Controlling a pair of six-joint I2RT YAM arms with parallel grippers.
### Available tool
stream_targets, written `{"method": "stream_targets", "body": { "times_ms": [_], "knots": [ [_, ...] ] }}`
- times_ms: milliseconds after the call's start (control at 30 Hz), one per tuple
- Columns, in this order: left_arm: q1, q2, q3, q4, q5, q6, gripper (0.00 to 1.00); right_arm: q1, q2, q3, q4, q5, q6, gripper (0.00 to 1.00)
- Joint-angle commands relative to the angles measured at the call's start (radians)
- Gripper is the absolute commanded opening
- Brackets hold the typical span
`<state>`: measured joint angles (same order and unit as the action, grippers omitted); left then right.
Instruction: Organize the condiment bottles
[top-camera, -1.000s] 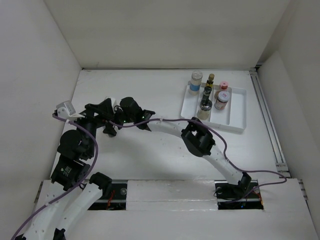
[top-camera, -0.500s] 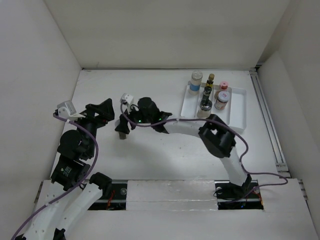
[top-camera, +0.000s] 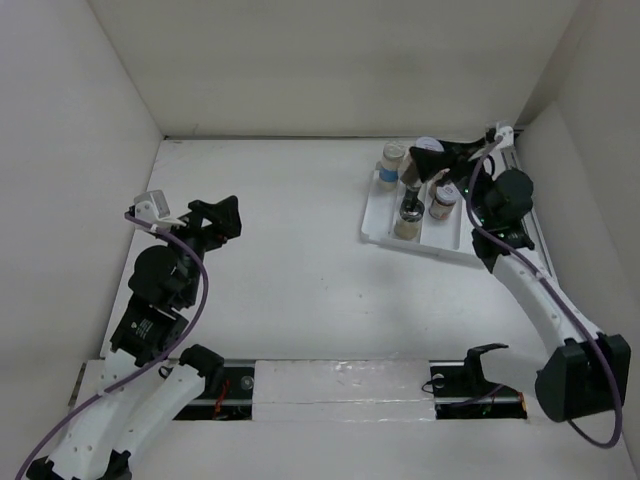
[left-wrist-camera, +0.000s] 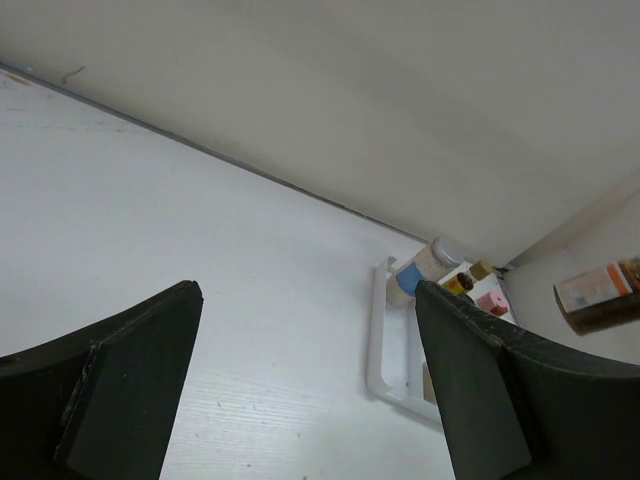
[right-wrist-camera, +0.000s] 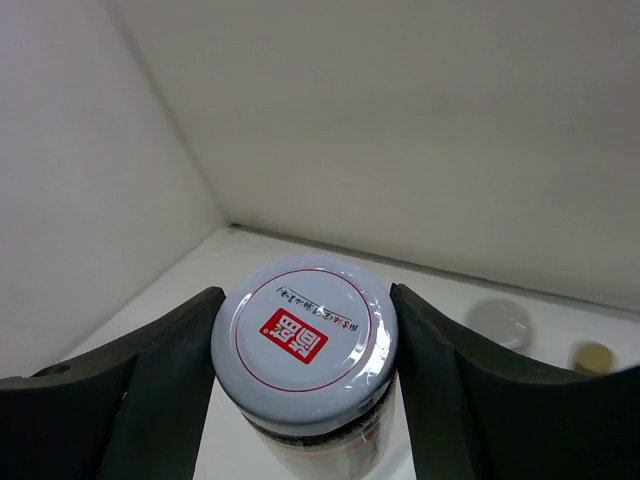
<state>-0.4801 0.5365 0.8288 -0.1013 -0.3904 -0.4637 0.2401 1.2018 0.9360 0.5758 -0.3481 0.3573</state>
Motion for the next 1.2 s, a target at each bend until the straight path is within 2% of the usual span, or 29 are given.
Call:
{"method": "stream_targets", "body": {
  "times_ms": [0, 67, 233, 467, 833, 1067, 1167],
  "knots": [
    [0.005, 0.003, 0.006, 0.04, 0.025, 0.013, 0.83, -0.103, -0.106, -0.054, -0.091, 0.112, -0.032, 0.47],
    [0.005, 0.016, 0.006, 0.049, 0.025, 0.013, 0.83, -0.151, -0.174, -0.069, -0.183, 0.164, -0.055, 0.47],
    [0.005, 0.025, 0.006, 0.049, 0.025, 0.013, 0.83, -0.225, -0.222, -0.143, -0.241, 0.319, -0.069, 0.47],
    [0.005, 0.043, 0.006, 0.049, 0.061, 0.013, 0.83, -0.274, -0.096, -0.21, -0.22, 0.344, -0.037, 0.46],
    [0.005, 0.053, 0.006, 0.049, 0.091, 0.022, 0.83, -0.274, 0.14, -0.229, -0.041, 0.339, -0.017, 0.46],
    [0.005, 0.071, 0.015, 0.049, 0.091, 0.022, 0.83, -0.223, 0.231, -0.217, 0.013, 0.409, -0.008, 0.46],
    [0.005, 0.071, 0.015, 0.049, 0.091, 0.031, 0.83, -0.185, 0.243, -0.217, 0.013, 0.452, -0.018, 0.51]
  ]
}}
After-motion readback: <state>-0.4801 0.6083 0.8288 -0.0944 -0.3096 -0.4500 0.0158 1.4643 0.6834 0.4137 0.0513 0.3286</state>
